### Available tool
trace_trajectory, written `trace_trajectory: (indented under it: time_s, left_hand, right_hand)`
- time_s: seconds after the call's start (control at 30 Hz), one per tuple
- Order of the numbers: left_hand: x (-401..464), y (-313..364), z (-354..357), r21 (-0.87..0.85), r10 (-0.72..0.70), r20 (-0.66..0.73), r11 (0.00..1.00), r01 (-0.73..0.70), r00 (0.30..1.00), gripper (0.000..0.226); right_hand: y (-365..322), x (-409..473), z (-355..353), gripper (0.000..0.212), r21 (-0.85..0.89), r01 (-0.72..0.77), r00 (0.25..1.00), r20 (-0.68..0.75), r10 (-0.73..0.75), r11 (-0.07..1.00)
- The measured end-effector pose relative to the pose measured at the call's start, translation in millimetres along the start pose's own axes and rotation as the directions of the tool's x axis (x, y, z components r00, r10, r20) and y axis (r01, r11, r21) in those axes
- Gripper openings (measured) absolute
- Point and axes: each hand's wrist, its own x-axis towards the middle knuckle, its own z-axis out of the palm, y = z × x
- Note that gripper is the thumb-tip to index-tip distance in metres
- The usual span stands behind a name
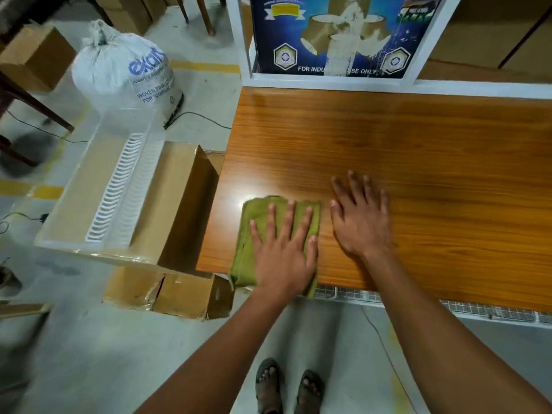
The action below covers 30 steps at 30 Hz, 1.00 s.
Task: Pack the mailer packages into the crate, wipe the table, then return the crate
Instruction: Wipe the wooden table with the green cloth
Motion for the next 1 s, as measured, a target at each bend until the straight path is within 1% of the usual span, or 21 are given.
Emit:
trace_trajectory:
  time_s: [0.1, 0.17, 0.23, 0.3, 0.37, 0.47, 0.53, 0.63, 0.7, 0.77, 0.83, 0.93, 1.0]
  left_hand:
    - [82, 3, -2, 0.007, 0.036, -0.033, 0.999, -0.036, 0.999, 0.065]
    - [134, 2, -11, 0.025, 0.011, -0.022, 1.0, -0.01, 1.0, 0.066]
    - [158, 1, -17, 0.052, -0.014, -0.016, 0.999, 0.015, 1.0, 0.067]
    - [138, -2, -17, 0.028, -0.026, -0.032, 0.999, 0.027, 0.999, 0.066]
    - [83, -2, -13, 0.022, -0.012, -0.061, 1.0, 0.014, 0.998, 0.064]
    - [6, 2, -5, 0.035, 0.014, -0.018, 0.999, -0.013, 1.0, 0.063]
    - [10, 1, -3, 0.028, 0.004, -0.004, 1.0, -0.004, 1.0, 0.063]
    - [79, 2, -6, 0.032, 0.02, -0.046, 0.999, -0.018, 0.999, 0.063]
    - [133, 1, -13, 0.016, -0.006, -0.039, 1.0, 0.006, 0.999, 0.064]
    - [159, 2, -17, 0.049, -0.025, -0.035, 0.998, 0.027, 0.999, 0.066]
    - [142, 3, -14, 0.042, -0.021, -0.038, 0.999, 0.023, 0.999, 0.065]
    - [58, 7, -6, 0.06, 0.015, -0.053, 0.998, -0.012, 0.998, 0.062]
    - [12, 9, 0, 0.07, 0.03, -0.019, 0.997, -0.029, 0.999, 0.061]
  right_hand:
    - [14, 20, 0, 0.062, -0.007, -0.056, 0.998, -0.01, 0.056, 0.998]
    - [15, 26, 3, 0.063, -0.016, -0.074, 0.997, -0.018, 0.074, 0.997]
    - [15, 27, 3, 0.062, -0.018, -0.072, 0.997, -0.015, 0.072, 0.997]
    - [14, 25, 0, 0.062, -0.008, -0.069, 0.997, -0.023, 0.069, 0.998]
    - [12, 25, -3, 0.063, 0.007, -0.073, 0.997, -0.026, 0.073, 0.997]
    - [11, 24, -2, 0.064, 0.009, -0.078, 0.997, -0.024, 0.079, 0.997]
    - [11, 25, -1, 0.064, 0.012, -0.078, 0.997, -0.022, 0.079, 0.997]
    - [13, 26, 1, 0.064, 0.002, -0.073, 0.997, -0.026, 0.073, 0.997]
    - [16, 25, 4, 0.064, -0.007, -0.067, 0.997, -0.038, 0.067, 0.998]
    - [16, 26, 3, 0.063, -0.003, -0.061, 0.997, -0.039, 0.061, 0.998]
    - [14, 26, 2, 0.063, 0.004, -0.061, 0.997, -0.038, 0.061, 0.998]
    - [13, 26, 2, 0.065, 0.011, -0.067, 0.997, -0.046, 0.067, 0.998]
    - [14, 25, 4, 0.065, 0.008, -0.065, 0.997, -0.045, 0.065, 0.998]
